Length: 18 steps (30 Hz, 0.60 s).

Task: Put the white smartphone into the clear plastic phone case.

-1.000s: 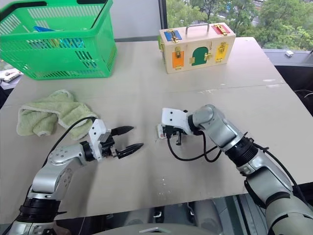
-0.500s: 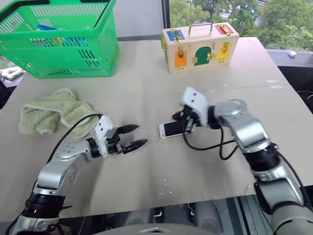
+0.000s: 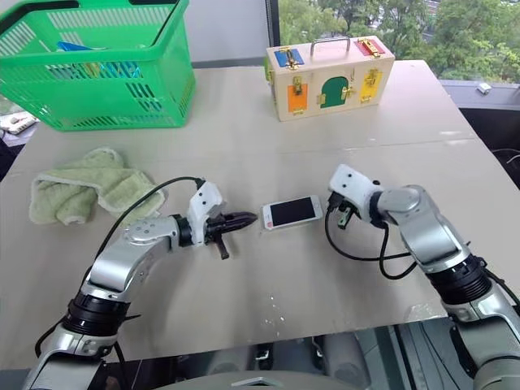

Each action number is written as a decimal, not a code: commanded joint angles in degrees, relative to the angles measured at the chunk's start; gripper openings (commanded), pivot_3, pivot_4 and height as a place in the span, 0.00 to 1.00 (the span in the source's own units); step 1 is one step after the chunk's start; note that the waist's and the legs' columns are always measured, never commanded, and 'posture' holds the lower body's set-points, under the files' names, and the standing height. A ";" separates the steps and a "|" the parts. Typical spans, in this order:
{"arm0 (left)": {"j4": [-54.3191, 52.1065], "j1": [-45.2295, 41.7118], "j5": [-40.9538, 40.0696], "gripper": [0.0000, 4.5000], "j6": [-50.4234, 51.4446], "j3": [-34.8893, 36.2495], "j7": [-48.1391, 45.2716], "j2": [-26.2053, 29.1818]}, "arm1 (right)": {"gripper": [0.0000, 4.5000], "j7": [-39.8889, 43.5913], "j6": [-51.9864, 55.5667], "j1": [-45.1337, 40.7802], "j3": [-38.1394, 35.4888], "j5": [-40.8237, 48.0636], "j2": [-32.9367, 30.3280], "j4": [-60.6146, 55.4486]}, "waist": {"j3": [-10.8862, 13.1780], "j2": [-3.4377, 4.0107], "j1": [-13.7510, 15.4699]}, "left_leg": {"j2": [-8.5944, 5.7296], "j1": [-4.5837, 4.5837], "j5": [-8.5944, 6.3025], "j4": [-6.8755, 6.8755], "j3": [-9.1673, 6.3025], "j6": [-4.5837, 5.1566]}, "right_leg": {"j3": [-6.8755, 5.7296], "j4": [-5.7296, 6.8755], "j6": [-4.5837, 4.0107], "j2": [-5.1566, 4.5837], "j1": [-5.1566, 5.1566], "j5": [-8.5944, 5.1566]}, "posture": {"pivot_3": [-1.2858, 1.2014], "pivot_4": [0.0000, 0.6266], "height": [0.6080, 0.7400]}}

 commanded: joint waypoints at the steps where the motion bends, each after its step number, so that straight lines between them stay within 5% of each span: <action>1: -0.26 -0.83 0.63 0.00 0.49 -0.50 0.03 0.02 | 0.00 0.02 -1.57 -2.00 2.72 -2.54 -0.15 -2.75 | 0.00 0.00 0.03 | 0.00 -0.01 0.00 0.00 0.00 0.00 | -0.01 -0.01 0.00 -0.01 0.00 0.00 | 0.52 0.24 1.00; 18: 0.18 -1.67 1.67 0.00 1.97 -2.19 0.96 -2.67 | 0.00 2.22 -2.12 -4.68 10.61 -8.94 3.19 -4.69 | -0.01 -0.01 0.40 | -0.01 0.05 0.01 0.09 -0.03 0.00 | -0.03 0.07 0.01 -0.01 0.04 0.00 | 0.52 0.24 1.00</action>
